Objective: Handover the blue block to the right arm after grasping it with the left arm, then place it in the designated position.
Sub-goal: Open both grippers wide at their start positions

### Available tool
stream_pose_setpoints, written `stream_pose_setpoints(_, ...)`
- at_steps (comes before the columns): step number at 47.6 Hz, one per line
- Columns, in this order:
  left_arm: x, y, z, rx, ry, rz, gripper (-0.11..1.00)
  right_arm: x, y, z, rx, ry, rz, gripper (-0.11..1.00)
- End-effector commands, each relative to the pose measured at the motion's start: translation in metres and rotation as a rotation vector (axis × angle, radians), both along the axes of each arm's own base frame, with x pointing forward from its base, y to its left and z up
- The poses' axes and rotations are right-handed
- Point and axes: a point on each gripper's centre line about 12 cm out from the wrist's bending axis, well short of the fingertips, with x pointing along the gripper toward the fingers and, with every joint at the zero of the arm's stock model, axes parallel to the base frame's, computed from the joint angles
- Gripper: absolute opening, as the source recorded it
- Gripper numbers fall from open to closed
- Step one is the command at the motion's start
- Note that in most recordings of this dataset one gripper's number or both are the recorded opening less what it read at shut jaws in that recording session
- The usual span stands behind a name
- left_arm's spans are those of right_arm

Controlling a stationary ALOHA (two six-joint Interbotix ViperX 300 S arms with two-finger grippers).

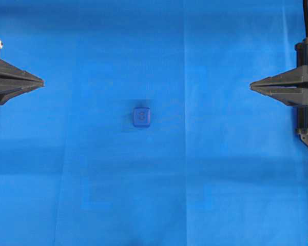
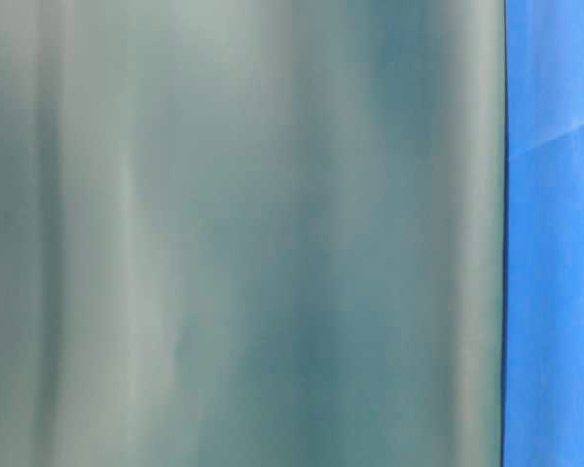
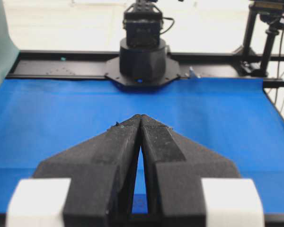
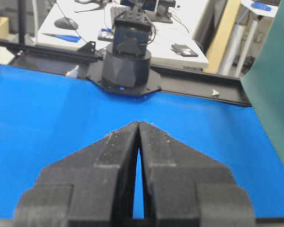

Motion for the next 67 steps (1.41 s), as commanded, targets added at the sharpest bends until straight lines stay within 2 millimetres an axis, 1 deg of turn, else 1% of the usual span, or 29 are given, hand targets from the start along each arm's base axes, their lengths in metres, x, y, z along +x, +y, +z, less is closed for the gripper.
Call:
stream_pose_setpoints(1,0.0014,0.0003,0.0028,0.000,0.000,0.001,0.00,0.0022,-0.0008,0.0066,0.006,-0.015,-0.004,0.00)
stream_pose_setpoints(3,0.0014,0.0006,0.0024,0.000,0.003,0.003,0.00,0.0029,-0.0008,0.0065,0.006,-0.009,-0.004,-0.01)
stream_pose_setpoints(6,0.0014,0.0003,0.0021,-0.002,0.006,0.001,0.00,0.0040,-0.0008,0.0072,0.006,0.002,-0.004,-0.05)
stream_pose_setpoints(13,0.0019,0.0003,-0.0004,0.012,0.026,0.002,0.00,0.0050,-0.0008,0.0076,0.014,0.024,-0.004,-0.05)
stream_pose_setpoints(20,0.0021,0.0003,0.0030,0.005,0.012,0.002,0.00,0.0056,-0.0012,0.0088,0.054,0.037,-0.003,-0.05)
stream_pose_setpoints(30,0.0035,0.0003,0.0020,-0.002,0.011,0.001,0.00,0.0057,-0.0018,0.0095,0.067,0.035,-0.005,-0.05)
stream_pose_setpoints(32,0.0037,0.0003,0.0027,-0.003,0.003,0.001,0.01,0.0056,-0.0021,0.0086,0.069,0.038,-0.007,-0.03)
stream_pose_setpoints(35,0.0038,0.0003,0.0039,-0.005,-0.008,0.001,0.04,0.0057,-0.0031,0.0093,0.071,0.036,-0.011,0.04)
stream_pose_setpoints(37,0.0034,0.0002,0.0055,-0.003,-0.020,0.001,0.13,0.0056,-0.0034,0.0095,0.072,0.034,-0.013,0.10)
stream_pose_setpoints(41,0.0035,0.0006,0.0064,-0.005,-0.029,0.003,0.37,0.0056,-0.0037,0.0098,0.072,0.031,-0.014,0.29)
stream_pose_setpoints(47,0.0035,0.0002,0.0066,-0.002,-0.031,0.001,0.76,0.0057,-0.0040,0.0094,0.071,0.039,-0.016,0.68)
stream_pose_setpoints(49,0.0035,0.0006,0.0058,-0.003,-0.028,0.002,0.84,0.0058,-0.0046,0.0100,0.071,0.037,-0.019,0.79)
stream_pose_setpoints(51,0.0035,0.0006,0.0064,-0.003,-0.029,0.002,0.90,0.0060,-0.0056,0.0097,0.071,0.039,-0.024,0.88)
stream_pose_setpoints(53,0.0035,0.0006,0.0064,-0.003,-0.029,0.002,0.92,0.0058,-0.0056,0.0106,0.071,0.036,-0.023,0.95)
stream_pose_setpoints(54,0.0035,0.0006,0.0066,-0.002,-0.031,0.002,0.92,0.0061,-0.0059,0.0103,0.071,0.037,-0.025,0.96)
stream_pose_setpoints(67,0.0054,0.0037,0.0067,-0.003,-0.032,0.018,0.92,0.0061,-0.0059,0.0103,0.071,0.037,-0.025,0.97)
